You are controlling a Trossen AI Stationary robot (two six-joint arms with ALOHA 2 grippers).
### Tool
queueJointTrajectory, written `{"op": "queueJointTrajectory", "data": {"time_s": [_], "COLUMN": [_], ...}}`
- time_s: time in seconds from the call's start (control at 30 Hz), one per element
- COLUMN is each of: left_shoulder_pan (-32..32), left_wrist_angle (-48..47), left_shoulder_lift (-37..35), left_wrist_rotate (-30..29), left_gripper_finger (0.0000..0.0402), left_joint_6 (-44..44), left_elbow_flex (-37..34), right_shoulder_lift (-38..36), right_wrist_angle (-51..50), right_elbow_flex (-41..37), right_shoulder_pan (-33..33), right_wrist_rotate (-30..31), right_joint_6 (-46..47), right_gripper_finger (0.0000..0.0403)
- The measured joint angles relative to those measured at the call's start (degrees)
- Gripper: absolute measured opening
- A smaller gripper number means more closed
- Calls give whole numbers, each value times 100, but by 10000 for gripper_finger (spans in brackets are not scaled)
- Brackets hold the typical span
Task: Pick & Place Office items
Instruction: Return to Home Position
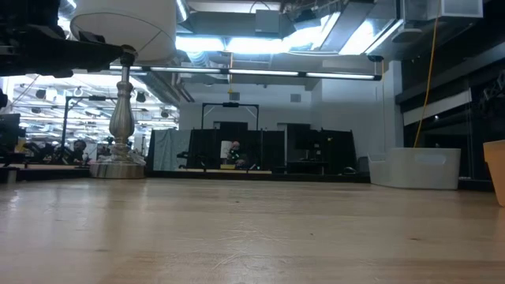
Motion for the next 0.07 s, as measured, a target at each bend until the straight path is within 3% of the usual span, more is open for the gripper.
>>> {"op": "queueJointTrajectory", "data": {"time_s": [0.07], "left_shoulder_pan": [0], "left_wrist_angle": [0], "left_shoulder_lift": [0], "left_wrist_rotate": [0], "left_gripper_finger": [182], "left_joint_6": [0], "left_elbow_flex": [0], "right_shoulder_lift": [0], "right_wrist_angle": [0], "right_elbow_flex": [1], "right_shoulder_pan": [0], "right_wrist_rotate": [0], "right_joint_6": [0], "right_gripper_finger": [347]}}
